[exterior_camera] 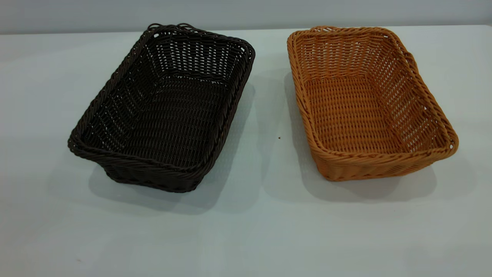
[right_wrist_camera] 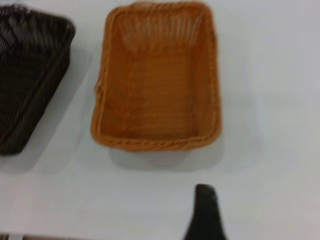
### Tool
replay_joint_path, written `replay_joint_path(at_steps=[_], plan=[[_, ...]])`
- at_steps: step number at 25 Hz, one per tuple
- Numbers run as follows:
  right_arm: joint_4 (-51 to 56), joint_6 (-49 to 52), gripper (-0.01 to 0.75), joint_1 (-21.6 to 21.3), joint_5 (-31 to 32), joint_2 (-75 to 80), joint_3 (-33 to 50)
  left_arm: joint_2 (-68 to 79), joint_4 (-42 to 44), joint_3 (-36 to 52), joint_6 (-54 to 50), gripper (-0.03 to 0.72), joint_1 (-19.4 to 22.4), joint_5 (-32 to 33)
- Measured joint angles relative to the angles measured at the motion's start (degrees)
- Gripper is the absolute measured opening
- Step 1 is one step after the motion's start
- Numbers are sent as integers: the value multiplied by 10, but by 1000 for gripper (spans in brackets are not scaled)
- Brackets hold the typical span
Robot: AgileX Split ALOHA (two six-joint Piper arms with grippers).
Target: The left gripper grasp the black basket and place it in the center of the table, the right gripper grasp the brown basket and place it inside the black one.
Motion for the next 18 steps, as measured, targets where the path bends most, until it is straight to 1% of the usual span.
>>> replay_joint_path(at_steps=[2, 4, 7, 9, 14, 16, 18], plan=[[30, -25, 551, 0, -18, 69, 0, 64, 0, -11, 3, 493, 0, -27], [62, -46, 580, 0, -41, 133, 0, 128, 0, -22, 12, 521, 0, -50], [128, -85, 584, 0, -78, 239, 0, 225, -1, -33, 30, 561, 0, -95], [198, -123, 584, 0, -95, 303, 0, 278, -12, -38, 43, 573, 0, -133], [410, -248, 584, 0, -93, 464, 0, 392, -79, -45, 75, 578, 0, -250], [485, -272, 584, 0, -95, 520, 0, 426, -102, -53, 86, 578, 0, -299], [552, -276, 584, 0, -105, 579, -1, 463, -121, -61, 96, 578, 0, -329]])
